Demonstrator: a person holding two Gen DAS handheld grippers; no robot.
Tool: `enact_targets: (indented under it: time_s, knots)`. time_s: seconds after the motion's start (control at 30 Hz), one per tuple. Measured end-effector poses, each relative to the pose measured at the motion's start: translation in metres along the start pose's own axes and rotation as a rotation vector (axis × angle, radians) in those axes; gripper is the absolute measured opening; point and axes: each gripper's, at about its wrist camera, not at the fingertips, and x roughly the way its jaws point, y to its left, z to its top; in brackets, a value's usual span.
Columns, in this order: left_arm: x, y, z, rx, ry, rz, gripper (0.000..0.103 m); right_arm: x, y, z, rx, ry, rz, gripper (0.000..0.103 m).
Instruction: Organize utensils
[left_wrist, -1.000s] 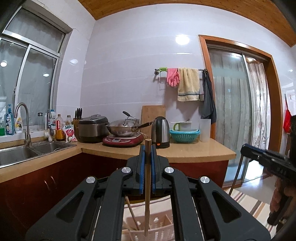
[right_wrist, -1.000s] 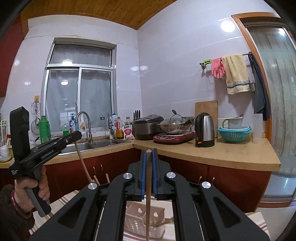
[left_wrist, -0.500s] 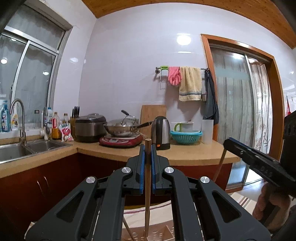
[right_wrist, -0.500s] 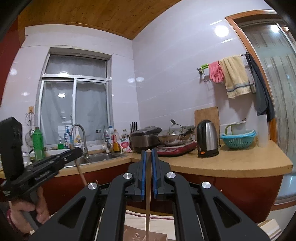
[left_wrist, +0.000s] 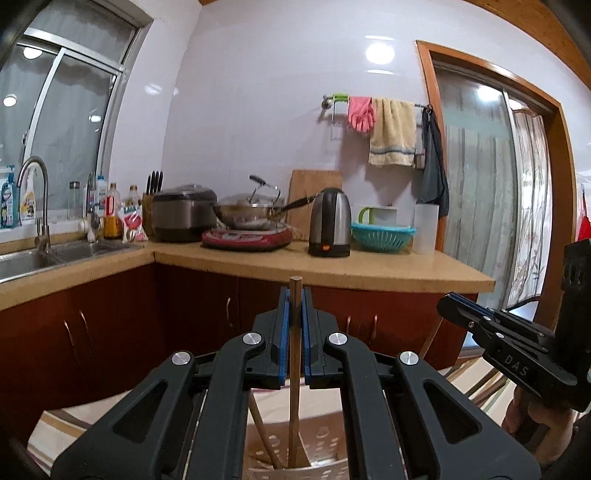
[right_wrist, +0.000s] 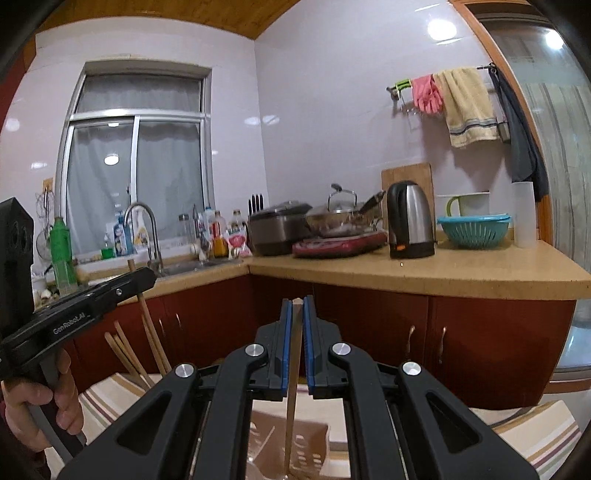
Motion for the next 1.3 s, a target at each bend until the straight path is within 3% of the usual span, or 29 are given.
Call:
enact_targets:
  time_s: [0.13, 0.17, 0.2, 0.23, 0.27, 0.63, 1.13, 1.3]
  knots:
    - [0.006, 0.004, -0.014, -0.015, 0.042, 0.004, 0.01, 0.002, 0.003, -0.005, -0.012, 0.032, -0.011, 0.008]
    - [0.007, 0.005, -0.016, -0.022, 0.051, 0.004, 0.021, 0.002, 0.003, -0.006, -0.011, 0.039, -0.012, 0.014]
    - [0.007, 0.006, -0.019, -0.028, 0.059, 0.01, 0.03, 0.001, 0.003, -0.007, -0.01, 0.041, -0.014, 0.028]
    - [0.006, 0.008, -0.02, -0.037, 0.056, 0.022, 0.046, 0.0, 0.003, -0.008, -0.008, 0.042, -0.018, 0.036]
    - [0.004, 0.009, -0.021, -0.046, 0.051, 0.026, 0.056, -0.002, 0.002, -0.009, -0.005, 0.041, -0.023, 0.046]
    - [-0.032, 0.003, -0.017, -0.069, 0.052, 0.06, 0.089, -0.038, 0.011, -0.001, -0.02, 0.041, -0.059, 0.068]
    - [-0.14, -0.031, -0.045, -0.06, 0.089, 0.188, 0.096, -0.126, 0.02, -0.026, 0.042, 0.124, -0.139, 0.078]
    - [-0.176, -0.031, -0.051, -0.111, 0.094, 0.207, 0.097, -0.148, 0.028, -0.029, 0.043, 0.129, -0.136, 0.079]
